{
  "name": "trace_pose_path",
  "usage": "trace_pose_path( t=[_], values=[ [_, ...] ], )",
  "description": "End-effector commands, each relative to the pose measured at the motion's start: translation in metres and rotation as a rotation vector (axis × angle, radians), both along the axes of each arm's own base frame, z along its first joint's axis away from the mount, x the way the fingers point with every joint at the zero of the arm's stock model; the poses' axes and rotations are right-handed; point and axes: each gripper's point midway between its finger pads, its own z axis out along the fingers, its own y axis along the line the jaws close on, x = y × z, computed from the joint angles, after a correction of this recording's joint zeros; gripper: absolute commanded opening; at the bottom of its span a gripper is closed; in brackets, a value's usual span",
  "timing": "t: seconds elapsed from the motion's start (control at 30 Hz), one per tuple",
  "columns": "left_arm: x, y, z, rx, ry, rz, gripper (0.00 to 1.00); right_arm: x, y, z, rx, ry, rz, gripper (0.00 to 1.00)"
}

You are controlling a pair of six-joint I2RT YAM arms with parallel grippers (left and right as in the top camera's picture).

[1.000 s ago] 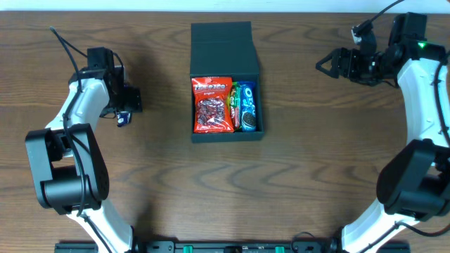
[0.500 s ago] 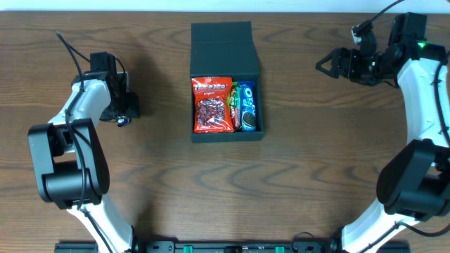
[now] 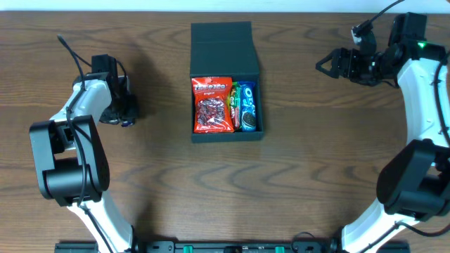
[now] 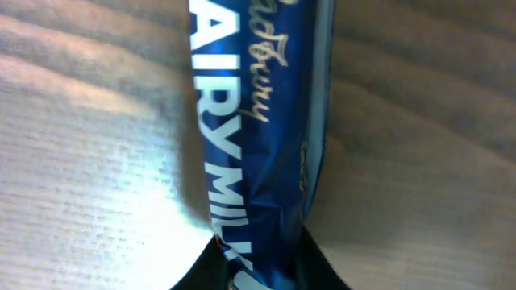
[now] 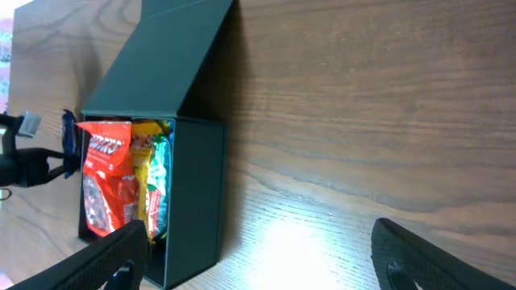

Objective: Pack container
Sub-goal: 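Reach the left gripper to the blue Dairy Milk bar and grasp it, then lower the Dairy Milk bar into the box's right side, release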

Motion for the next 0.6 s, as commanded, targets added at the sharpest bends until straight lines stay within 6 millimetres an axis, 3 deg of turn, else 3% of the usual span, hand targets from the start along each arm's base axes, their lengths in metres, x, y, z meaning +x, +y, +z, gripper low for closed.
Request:
trace_pose_path(
  t=[0.0, 0.17, 0.27, 0.43, 0.57],
  values=[
    [0.005, -0.001, 0.008, -0.011, 0.01, 0.051, 0.08, 0.001, -0.006, 0.001, -0.002, -0.001, -0.016, 0.88],
    [0.027, -0.024, 0.051, -0.014, -0.014, 0.03, 0.06, 0.0, -0.027, -0.002, -0.017, 0.019, -0.079, 0.89],
    [0.042, -0.057, 0.079, -0.018, -0.054, -0.025, 0.06, -0.001, -0.032, -0.002, -0.016, 0.022, -0.091, 0.89],
    [0.053, -0.15, 0.116, -0.044, -0.133, -0.174, 0.06, -0.002, -0.035, -0.003, -0.018, 0.027, -0.098, 0.9],
    [0.036, -0.225, 0.123, -0.084, -0.15, -0.23, 0.06, -0.002, -0.035, -0.003, -0.018, 0.026, -0.097, 0.91]
  ],
)
